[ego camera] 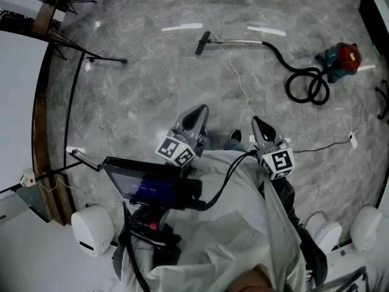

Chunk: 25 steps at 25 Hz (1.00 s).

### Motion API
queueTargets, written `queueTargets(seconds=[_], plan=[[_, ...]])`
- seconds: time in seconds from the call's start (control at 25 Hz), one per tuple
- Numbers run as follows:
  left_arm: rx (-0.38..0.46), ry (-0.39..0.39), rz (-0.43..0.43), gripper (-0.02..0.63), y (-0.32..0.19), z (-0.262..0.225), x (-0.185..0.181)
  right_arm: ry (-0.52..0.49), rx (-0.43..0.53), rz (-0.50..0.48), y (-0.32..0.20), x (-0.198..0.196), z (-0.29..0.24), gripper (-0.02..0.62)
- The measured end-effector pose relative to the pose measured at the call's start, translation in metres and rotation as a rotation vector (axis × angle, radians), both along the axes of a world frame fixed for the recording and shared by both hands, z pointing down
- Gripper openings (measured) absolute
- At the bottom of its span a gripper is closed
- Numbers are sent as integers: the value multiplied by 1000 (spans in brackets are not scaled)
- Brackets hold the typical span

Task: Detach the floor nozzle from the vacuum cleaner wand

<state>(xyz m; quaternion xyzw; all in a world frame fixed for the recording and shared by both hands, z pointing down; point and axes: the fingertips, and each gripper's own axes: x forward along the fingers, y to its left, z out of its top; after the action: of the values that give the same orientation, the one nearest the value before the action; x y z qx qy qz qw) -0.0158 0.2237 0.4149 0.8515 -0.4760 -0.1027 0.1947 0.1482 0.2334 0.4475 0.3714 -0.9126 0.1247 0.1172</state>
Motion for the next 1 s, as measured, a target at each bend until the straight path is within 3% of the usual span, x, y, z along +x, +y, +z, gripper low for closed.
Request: queueTargets(seconds=[0.44,0.64,0.88,1.0], plan=[[17,15,-92,-9,9,0,-24,10,26,-113,-5,-32,3,0],[21,17,-135,-9,12,-1,-33,5,48,-120,-7,-35,-3,0],[14,11,-146,-9,1,0,-18,54,72,-160,-15,-13,-5,0],[3,-5,-148,-9,-3,5,-4,163,142,-241,-19,-4,2,0]])
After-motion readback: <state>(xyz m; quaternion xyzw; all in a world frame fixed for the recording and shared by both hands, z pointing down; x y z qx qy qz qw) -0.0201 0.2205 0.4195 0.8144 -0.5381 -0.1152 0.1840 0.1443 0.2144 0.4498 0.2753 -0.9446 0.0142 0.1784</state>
